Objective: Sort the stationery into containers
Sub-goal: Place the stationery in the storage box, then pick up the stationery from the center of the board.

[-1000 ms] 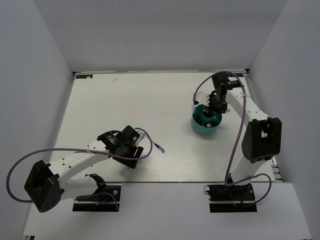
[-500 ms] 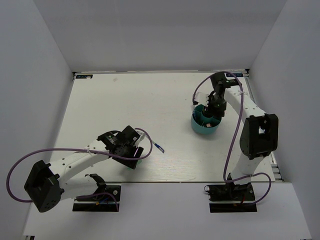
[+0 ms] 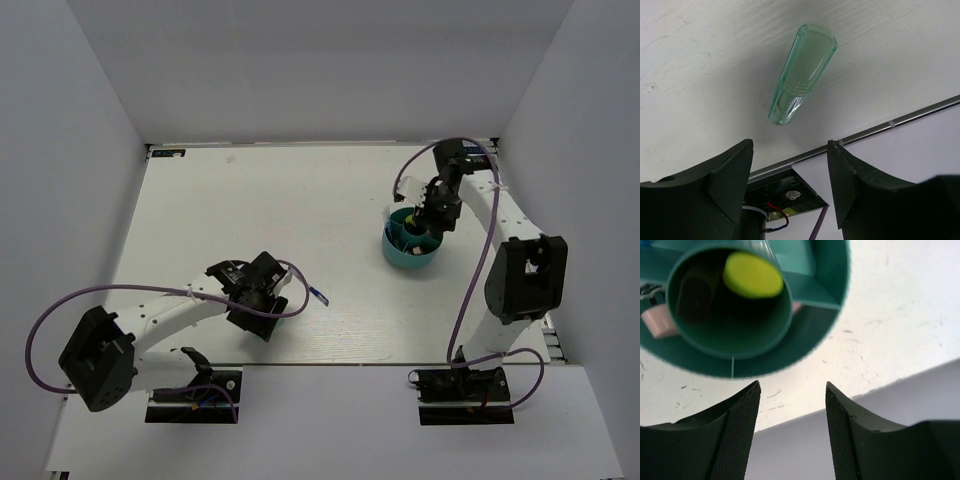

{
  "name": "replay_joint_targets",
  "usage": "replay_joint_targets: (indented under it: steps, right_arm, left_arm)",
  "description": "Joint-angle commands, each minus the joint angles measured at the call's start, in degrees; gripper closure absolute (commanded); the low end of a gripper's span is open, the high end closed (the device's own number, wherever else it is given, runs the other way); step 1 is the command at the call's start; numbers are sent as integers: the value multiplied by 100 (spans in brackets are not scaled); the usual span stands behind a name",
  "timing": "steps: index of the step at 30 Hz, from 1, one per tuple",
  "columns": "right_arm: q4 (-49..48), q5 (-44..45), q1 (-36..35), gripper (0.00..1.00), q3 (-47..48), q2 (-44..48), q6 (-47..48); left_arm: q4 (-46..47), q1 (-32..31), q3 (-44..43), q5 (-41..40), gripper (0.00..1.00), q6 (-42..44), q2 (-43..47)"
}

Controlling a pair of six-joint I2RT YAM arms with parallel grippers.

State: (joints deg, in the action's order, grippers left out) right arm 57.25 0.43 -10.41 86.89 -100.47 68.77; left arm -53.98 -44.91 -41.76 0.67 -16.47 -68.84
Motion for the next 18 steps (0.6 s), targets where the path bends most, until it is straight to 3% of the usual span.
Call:
replay_joint_targets:
  steps: [1, 13, 18]
  right_arm:
    - [278, -262, 127, 42, 13, 703, -144]
    - [-328, -1597, 409, 39, -1850, 2873, -909]
    - [-505, -1993, 487, 38, -2334, 3357, -1068]
  left_arm:
    - [62, -36, -175, 170, 29, 74, -191]
    - [607, -36, -702, 214, 32, 320, -1228]
    - [625, -45, -974, 31, 32, 355, -1878]
